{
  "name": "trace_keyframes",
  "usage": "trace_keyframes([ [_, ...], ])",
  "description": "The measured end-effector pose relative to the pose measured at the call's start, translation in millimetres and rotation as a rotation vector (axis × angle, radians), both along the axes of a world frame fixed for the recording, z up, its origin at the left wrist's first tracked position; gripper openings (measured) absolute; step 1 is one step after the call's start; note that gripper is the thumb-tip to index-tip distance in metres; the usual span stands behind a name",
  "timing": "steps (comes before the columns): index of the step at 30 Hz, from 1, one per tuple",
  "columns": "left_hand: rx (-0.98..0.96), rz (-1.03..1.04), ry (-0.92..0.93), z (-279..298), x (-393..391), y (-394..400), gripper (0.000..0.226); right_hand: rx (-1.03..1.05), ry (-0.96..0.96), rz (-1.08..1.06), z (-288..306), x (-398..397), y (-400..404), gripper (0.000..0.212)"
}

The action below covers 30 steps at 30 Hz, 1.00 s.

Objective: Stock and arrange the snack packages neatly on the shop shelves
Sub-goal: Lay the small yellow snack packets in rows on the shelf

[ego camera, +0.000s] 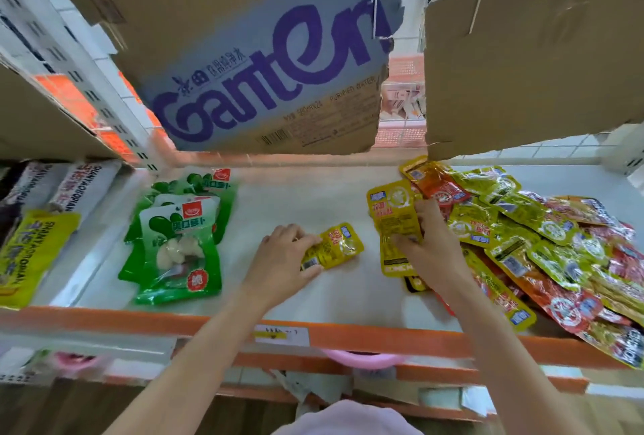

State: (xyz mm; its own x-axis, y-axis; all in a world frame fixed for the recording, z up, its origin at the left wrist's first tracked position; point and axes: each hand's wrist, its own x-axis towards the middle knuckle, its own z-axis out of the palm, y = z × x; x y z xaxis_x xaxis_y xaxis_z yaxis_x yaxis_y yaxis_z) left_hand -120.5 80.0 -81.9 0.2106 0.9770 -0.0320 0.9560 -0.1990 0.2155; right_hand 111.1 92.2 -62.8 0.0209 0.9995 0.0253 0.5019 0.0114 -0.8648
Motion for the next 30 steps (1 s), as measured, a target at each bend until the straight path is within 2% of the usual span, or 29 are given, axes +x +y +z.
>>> trace_keyframes([
  [4,-0.024,0.113,0.006,0.5,-30.6,-2.9,0.049,-0.042,-0.060,0.175,-11.4,-32.7,-1.9,0.044],
  [6,-0.032,0.141,-0.008,-0.5,-41.9,-5.8,0.049,-0.012,-0.302,0.205,-21.6,-49.0,-2.7,0.046],
  [9,-0.027,0.156,0.036,-2.6,-53.0,-10.6,0.062,0.033,-0.694,0.104,-30.5,-66.1,-6.2,0.049],
  [12,-0.025,0.152,0.027,-6.4,-59.1,-12.1,0.068,0.006,-0.893,0.129,-34.2,-76.3,-14.6,0.062],
  [14,0.013,0.130,-0.006,-7.4,-63.1,-11.5,0.059,0.016,-0.916,0.150,-36.2,-78.7,-15.3,0.062],
  [17,0.094,0.147,-0.115,-6.4,-69.8,-7.6,0.037,0.048,-0.993,0.190,-30.5,-84.2,-11.8,0.048],
  [20,0.150,0.136,-0.184,1.1,-77.9,4.9,0.028,0.054,-0.891,0.126,-12.2,-89.6,-8.4,0.037],
  [21,0.160,0.149,-0.203,4.6,-81.1,10.4,0.029,0.067,-0.805,0.098,-5.6,-90.1,-6.9,0.033],
  [24,0.197,0.203,-0.104,14.0,-90.9,27.3,0.034,0.066,-0.507,0.047,6.6,-89.5,3.8,0.033],
  [26,0.169,0.222,-0.183,17.6,-97.5,36.4,0.041,0.001,-0.314,-0.015,7.1,-93.1,12.0,0.034],
  [28,0.150,0.179,-0.199,15.7,-101.1,40.8,0.038,-0.044,-0.281,-0.029,1.2,-100.0,15.7,0.031],
  [30,0.208,0.064,-0.159,8.9,-102.9,39.6,0.031,-0.012,-0.374,0.026,-10.2,-109.1,15.3,0.026],
])
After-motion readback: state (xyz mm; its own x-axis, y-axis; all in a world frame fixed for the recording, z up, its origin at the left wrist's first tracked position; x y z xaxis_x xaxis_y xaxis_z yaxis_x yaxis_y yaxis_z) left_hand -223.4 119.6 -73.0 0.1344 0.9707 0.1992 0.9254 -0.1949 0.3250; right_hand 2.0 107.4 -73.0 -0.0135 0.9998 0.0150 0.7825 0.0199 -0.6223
